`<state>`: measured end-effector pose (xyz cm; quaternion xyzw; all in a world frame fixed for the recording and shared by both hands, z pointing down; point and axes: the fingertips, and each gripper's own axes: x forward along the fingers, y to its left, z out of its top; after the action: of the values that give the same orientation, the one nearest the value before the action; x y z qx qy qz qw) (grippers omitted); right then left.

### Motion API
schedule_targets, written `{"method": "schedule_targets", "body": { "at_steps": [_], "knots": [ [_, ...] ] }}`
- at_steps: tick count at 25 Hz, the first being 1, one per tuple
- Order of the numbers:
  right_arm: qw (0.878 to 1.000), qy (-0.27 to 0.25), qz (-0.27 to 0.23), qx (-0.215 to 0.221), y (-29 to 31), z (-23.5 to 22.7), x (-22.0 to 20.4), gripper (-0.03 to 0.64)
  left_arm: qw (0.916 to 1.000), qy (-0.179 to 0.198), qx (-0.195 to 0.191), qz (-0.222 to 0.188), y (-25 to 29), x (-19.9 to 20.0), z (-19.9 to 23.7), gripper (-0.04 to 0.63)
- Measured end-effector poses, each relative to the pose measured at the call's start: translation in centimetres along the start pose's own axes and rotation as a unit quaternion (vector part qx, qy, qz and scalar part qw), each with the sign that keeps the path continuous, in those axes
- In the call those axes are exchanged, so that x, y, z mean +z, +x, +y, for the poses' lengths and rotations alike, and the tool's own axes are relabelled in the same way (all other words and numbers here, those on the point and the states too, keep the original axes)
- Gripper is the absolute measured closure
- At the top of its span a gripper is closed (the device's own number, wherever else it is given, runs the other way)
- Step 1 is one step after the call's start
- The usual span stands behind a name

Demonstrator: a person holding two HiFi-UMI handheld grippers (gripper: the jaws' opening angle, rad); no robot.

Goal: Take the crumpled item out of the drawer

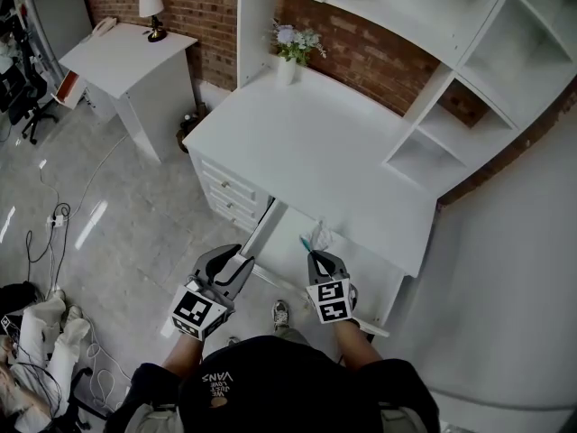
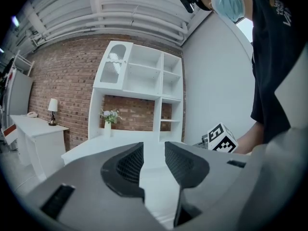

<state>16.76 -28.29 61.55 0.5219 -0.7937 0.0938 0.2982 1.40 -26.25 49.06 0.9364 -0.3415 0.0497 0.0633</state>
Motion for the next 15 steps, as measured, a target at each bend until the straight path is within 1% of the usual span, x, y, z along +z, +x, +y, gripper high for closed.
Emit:
{"method": "schedule_targets", "body": {
  "at_steps": [7, 15],
  "knots": [
    [0.997, 0.021, -0.066, -0.04, -4.6, 0.6, 4.3, 0.614, 0.9998, 0.01, -0.011, -0.009, -2.9, 0.7, -0.3, 0.476],
    [0.987, 0.058, -0.137, -0.056, -9.8, 2.5, 8.8, 0.614, 0.9996, 0.019, -0.017, -0.013, -6.1, 1.1, -0.7, 0.476]
  ]
}}
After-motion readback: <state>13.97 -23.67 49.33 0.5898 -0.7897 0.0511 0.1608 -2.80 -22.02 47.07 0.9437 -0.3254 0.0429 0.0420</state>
